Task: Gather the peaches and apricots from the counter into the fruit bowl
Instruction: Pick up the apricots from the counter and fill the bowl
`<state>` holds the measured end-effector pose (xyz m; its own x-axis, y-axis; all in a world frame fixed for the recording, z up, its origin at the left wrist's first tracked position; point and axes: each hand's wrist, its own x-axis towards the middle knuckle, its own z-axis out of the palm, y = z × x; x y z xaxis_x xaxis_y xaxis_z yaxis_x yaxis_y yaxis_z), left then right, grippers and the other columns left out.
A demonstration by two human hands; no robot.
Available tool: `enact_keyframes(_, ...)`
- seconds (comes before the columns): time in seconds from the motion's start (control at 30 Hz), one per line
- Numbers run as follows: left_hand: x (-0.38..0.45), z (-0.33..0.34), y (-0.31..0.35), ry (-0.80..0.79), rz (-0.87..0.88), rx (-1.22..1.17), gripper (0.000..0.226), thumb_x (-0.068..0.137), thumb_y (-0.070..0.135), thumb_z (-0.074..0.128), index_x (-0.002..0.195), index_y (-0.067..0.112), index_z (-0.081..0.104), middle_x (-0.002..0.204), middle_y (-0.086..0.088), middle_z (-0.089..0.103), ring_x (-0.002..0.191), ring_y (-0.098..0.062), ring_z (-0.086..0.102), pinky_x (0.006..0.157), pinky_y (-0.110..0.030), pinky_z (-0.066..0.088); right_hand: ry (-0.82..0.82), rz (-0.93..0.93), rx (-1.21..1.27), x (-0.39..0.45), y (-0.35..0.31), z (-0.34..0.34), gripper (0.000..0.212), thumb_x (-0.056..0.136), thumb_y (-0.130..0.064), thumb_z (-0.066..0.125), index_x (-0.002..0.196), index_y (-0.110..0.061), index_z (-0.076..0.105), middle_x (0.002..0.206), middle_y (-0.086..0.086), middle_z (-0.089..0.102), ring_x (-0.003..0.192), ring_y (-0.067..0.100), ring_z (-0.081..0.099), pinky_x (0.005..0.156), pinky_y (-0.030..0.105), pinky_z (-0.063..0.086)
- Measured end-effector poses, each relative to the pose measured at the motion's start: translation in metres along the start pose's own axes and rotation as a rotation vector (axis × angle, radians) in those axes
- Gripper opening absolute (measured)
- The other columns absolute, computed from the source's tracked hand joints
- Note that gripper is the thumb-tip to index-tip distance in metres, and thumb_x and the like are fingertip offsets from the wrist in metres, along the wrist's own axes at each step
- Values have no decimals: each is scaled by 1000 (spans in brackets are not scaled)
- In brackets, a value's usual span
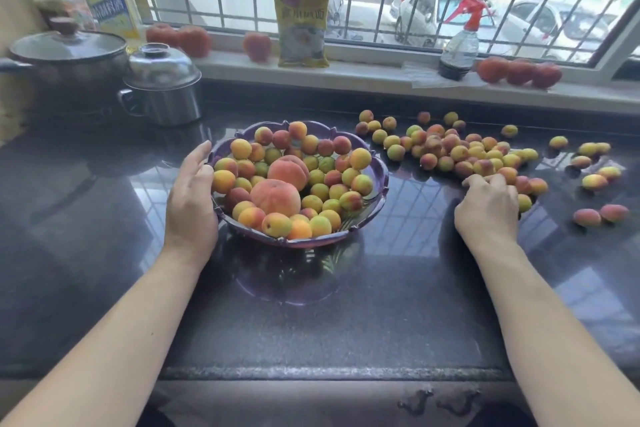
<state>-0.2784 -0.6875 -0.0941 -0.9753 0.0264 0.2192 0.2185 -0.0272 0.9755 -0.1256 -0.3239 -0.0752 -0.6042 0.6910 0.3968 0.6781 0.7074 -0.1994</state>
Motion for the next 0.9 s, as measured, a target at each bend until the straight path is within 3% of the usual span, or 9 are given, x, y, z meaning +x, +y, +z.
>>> enact_keyframes(0.13, 0, 0, 0, -11, 4, -7, 48, 102, 44, 37, 144, 40, 60, 149, 6, 62, 138, -14, 59, 117, -49, 50, 37, -43, 206, 0, -7, -5, 26, 94, -8, 65, 120, -8, 68, 119, 18, 62, 109, 35, 57, 90, 39, 48)
enact_keyframes(0.27, -2, 0, 2, 7, -3, 4, 47, 101, 44, 37, 140, 42, 61, 148, 8, 61, 137, -12, 58, 118, -48, 49, -15, -232, 696, -6, -46, -37, 24, 95, -20, 68, 119, -16, 68, 109, -4, 67, 97, 7, 64, 81, 15, 49)
enact_keyframes(0.37, -3, 0, 4, 3, -15, -1, 51, 98, 49, 39, 143, 40, 62, 148, 7, 62, 137, -14, 59, 117, -50, 50, -86, -464, 761, -9, -86, -58, 21, 94, -20, 70, 114, -19, 68, 101, -12, 64, 91, -7, 61, 77, 5, 47)
enact_keyframes(0.47, -3, -1, 4, -4, -19, 4, 47, 101, 46, 37, 142, 43, 61, 148, 7, 62, 137, -14, 59, 116, -50, 51, -161, -582, 565, -6, -107, -49, 17, 94, -20, 69, 110, -17, 70, 102, -7, 63, 91, 4, 57, 84, 18, 49)
enact_keyframes(0.53, -4, -1, 5, 1, -25, 15, 50, 100, 49, 37, 144, 42, 61, 149, 6, 62, 138, -15, 59, 117, -51, 50, -145, -479, 638, -9, -103, -42, 15, 95, -21, 66, 109, -17, 71, 105, -5, 64, 97, 11, 58, 86, 26, 50)
enact_keyframes(0.63, -4, -1, 5, 1, -19, 27, 51, 100, 46, 36, 144, 40, 60, 149, 5, 62, 138, -15, 59, 117, -50, 50, 40, -264, 820, -15, -74, -37, 15, 98, -17, 61, 107, -14, 72, 105, -1, 66, 98, 13, 62, 83, 18, 49)
enact_keyframes(0.7, -4, 1, 5, -7, -8, 20, 47, 100, 44, 36, 141, 43, 60, 149, 5, 62, 137, -15, 59, 117, -49, 50, 76, -149, 676, -13, -48, -29, 20, 96, -10, 58, 111, -10, 72, 111, 6, 67, 104, 21, 62, 87, 21, 47)
enact_keyframes(0.77, -3, 1, 5, -22, 6, -1, 44, 101, 43, 36, 137, 48, 60, 150, 5, 61, 138, -15, 58, 118, -48, 49, 19, -103, 423, -7, -23, -17, 32, 95, -5, 55, 124, -9, 67, 127, 13, 63, 119, 31, 55, 100, 35, 43)
enact_keyframes(0.9, -4, 0, 5, -37, 1, 4, 48, 102, 44, 35, 145, 45, 57, 154, 5, 58, 142, -15, 56, 121, -49, 46, -143, -79, 113, 2, -1, 3, 48, 100, -15, 48, 148, -12, 47, 155, 17, 34, 140, 42, 30, 117, 51, 27)
